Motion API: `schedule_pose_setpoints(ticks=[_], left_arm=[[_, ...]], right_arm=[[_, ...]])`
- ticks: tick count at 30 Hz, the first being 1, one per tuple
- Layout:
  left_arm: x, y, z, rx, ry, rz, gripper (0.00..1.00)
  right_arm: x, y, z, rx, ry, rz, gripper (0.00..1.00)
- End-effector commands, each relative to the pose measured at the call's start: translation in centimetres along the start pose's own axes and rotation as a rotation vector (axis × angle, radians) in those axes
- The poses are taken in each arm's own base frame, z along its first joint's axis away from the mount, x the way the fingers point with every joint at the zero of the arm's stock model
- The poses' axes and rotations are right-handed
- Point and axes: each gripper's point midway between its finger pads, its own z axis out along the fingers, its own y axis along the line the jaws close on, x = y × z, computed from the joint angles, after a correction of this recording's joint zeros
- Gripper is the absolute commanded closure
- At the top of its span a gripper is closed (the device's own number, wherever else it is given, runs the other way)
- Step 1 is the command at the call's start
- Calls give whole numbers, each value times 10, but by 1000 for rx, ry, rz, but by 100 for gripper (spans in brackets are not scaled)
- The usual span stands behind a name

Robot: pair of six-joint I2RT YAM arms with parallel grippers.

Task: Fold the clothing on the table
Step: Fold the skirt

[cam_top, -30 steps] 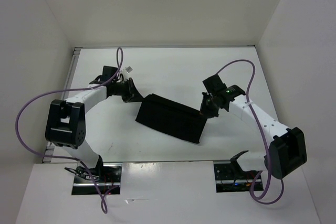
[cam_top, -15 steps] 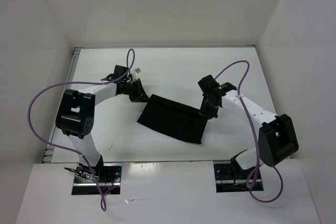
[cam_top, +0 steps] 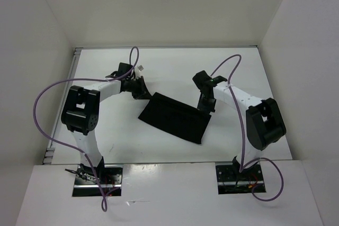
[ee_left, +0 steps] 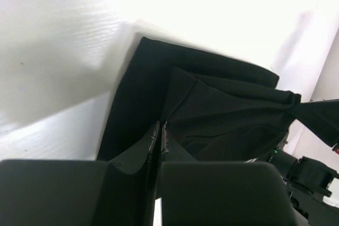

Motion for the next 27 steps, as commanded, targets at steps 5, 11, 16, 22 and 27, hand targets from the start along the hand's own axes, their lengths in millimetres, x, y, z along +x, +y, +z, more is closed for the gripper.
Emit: schedule_pose_setpoints(ticks=[5,11,16,22,27], left_arm=[[-19,9,6,-63,-36,-12,87],[-54,-17,-16,-53,-155,40,47],[-76,-50,-50,-20,-257,125,45],[-17,-61,-43,95,-68,140,100],[18,-24,-9,22,66,103,100]], right_arm=[[-31,0,2,70,-99,7,65],[-46,-10,-35,86,-177,77,56],[-43,-5,-67,-21,-198,107,67],[-2,29,-54,-169,-98,71,100],[16,52,-26,-210,-33,53,100]])
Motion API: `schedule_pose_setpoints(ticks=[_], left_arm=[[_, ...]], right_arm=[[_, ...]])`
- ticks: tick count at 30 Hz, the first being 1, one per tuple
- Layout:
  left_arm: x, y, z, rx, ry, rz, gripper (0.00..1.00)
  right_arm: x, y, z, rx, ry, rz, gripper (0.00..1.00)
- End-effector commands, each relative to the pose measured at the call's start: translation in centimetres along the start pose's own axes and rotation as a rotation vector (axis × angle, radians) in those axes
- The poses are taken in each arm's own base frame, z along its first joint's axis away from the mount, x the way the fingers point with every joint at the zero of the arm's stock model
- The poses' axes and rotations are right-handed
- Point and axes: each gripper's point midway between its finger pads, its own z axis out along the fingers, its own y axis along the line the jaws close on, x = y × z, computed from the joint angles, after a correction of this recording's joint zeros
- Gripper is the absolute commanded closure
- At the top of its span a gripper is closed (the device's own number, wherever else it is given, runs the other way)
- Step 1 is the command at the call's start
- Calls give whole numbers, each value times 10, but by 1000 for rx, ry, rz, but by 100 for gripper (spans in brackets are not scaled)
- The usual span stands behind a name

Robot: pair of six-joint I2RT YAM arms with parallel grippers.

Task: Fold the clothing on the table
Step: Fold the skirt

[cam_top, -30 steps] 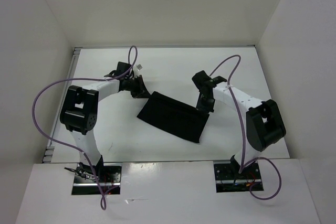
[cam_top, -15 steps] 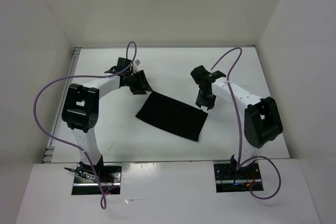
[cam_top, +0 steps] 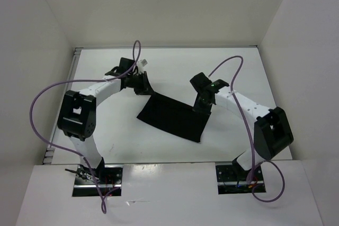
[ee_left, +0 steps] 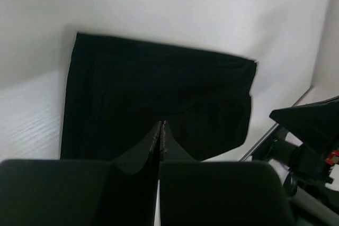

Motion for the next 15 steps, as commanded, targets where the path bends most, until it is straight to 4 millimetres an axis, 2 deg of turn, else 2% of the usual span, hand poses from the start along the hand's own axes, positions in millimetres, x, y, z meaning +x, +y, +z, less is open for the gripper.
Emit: schedule_pose_setpoints(ticks=[1,2,3,8,9,10,13,14,15], left_arm=[[46,32,27,-44,166,-30,100],[51,39,31,-65,182,-44,100],[57,49,37,-89,200,-59,100],[76,69,43,-153,245,-118,100],[83,68,44,-156,258,-126,100],[94,77,45,-182,279,-141,100],[108,84,44,-218,300,-165,100],[119,85,44,-227,322,-179,100],[121,85,42,-229,322,-189,100]], right_arm=[[9,22,22,-56,38,11,100],[12,26,25,-58,41,9,100],[18,20,35,-27,65,4,100],[28,9,64,51,103,-17,100],[25,9,68,64,94,-18,100],[27,7,72,78,106,-30,100],[21,5,85,113,105,-49,100],[18,2,90,125,112,-51,100],[10,2,91,128,99,-38,100]])
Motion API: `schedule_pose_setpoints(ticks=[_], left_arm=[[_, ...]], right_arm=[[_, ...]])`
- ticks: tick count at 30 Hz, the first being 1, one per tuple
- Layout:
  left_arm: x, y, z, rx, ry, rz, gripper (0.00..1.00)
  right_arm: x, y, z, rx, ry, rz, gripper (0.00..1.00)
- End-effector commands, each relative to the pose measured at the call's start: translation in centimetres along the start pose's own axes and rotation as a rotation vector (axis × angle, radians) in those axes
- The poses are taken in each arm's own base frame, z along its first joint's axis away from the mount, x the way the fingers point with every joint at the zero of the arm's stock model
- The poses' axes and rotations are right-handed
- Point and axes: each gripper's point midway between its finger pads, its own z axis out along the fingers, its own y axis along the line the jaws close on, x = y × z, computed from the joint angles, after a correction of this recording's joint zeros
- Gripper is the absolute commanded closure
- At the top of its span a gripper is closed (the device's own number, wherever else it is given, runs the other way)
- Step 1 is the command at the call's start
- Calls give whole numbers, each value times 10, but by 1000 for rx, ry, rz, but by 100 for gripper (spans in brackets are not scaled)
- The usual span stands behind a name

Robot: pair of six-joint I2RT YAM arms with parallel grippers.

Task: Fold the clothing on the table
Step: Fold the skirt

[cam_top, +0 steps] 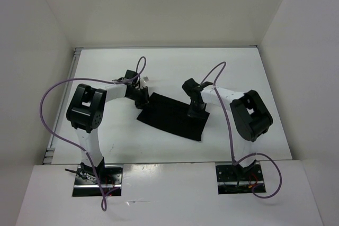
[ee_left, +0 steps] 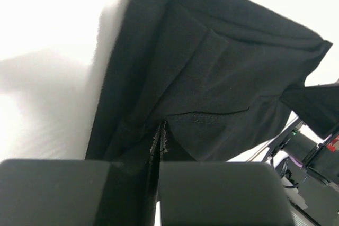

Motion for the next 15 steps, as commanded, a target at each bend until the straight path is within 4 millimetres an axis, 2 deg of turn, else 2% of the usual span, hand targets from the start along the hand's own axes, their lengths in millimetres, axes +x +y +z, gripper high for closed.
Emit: schedule_pose_setpoints(ticks=[1,4,5,6,7,9,11,13,14,15], left_arm=[[40,29,11,-118,83,-43,100],[50,33,9,-123,90,-59,100],[50,27,8,-118,86,-58,100],[51,27,8,-114,80,-54,100],[51,27,8,-114,80,-54,100],[49,25,6,-115,81,-55,100],[40,18,4,-106,65,-44,100],[31,10,0,-95,45,-31,100],[20,0,-6,-81,20,-14,100],[12,-4,-8,-81,0,-4,100]], right_arm=[[-28,2,10,19,-64,0,100],[-55,0,13,25,-98,8,100],[-69,3,11,15,-127,12,100],[-75,2,11,17,-130,-5,100],[-86,0,8,10,-144,3,100],[-102,9,-8,-21,-195,-26,98],[-111,13,-32,-62,-249,-59,75],[-108,11,-47,-95,-243,-75,57],[-113,8,-56,-113,-258,-73,54],[-109,3,-68,-134,-264,-93,52]])
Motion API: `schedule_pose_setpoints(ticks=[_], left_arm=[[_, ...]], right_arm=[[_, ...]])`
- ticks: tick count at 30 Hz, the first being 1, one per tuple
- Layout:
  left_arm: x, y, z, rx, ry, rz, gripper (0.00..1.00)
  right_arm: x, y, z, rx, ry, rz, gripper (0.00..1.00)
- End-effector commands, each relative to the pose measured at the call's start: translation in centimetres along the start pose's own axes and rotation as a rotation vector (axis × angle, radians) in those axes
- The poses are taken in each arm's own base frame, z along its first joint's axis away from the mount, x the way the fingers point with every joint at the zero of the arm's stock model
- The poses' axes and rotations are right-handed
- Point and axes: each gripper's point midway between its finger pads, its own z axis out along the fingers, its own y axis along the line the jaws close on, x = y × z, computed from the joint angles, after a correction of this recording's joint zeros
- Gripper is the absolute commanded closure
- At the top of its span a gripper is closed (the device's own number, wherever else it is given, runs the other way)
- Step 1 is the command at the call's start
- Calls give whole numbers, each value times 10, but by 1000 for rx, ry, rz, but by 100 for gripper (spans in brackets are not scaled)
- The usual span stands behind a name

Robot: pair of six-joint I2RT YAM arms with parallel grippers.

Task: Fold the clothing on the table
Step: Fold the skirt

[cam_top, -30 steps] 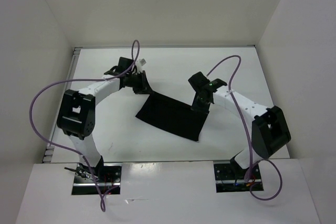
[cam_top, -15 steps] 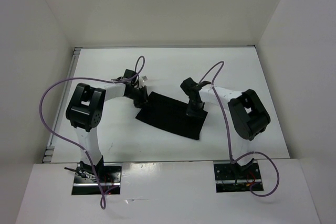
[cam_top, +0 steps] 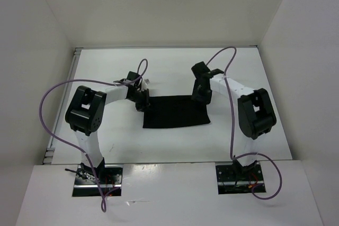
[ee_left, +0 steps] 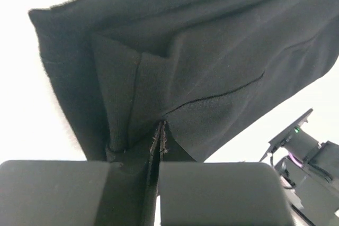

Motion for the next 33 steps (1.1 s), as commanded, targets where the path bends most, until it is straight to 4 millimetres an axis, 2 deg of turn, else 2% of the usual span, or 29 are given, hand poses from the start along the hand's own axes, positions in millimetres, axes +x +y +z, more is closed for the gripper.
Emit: schedule_pose_setpoints(ticks=[1,3,4,6,7,10,16,22,26,29,30,32,33], left_arm=[[-13,-2,-8,-61,-24,35,100],[-30,-14,-18,-63,-70,66,100],[-35,-19,-20,-56,-83,74,100],[-49,-26,-26,-62,-120,100,100],[-51,-17,-24,-83,-111,90,100],[-58,-12,-26,-82,-113,82,100],[-69,-26,-39,-42,-145,98,100],[-60,-22,-35,-35,-117,87,100],[-56,-23,-36,-19,-124,86,100],[-54,-33,-42,16,-122,97,100],[-54,-33,-42,16,-122,97,100],[-45,-47,-36,52,-95,127,100],[-41,-51,-35,62,-84,136,100]], right_arm=[[-32,-6,-51,-90,-126,-38,47],[-34,-15,-63,-126,-147,-47,43],[-31,-28,-56,-126,-120,-15,42],[-21,-40,-44,-125,-78,-19,42],[-20,-42,-42,-129,-73,-11,42],[-13,-43,-27,-144,-56,-15,42],[-4,-29,-5,-243,14,-33,42],[8,-40,20,-248,105,-21,45],[11,-41,29,-239,123,-20,52],[15,-34,31,-272,149,-10,58],[17,-33,32,-283,155,-10,64],[23,-30,35,-304,175,0,72],[29,-29,34,-319,196,2,79]])
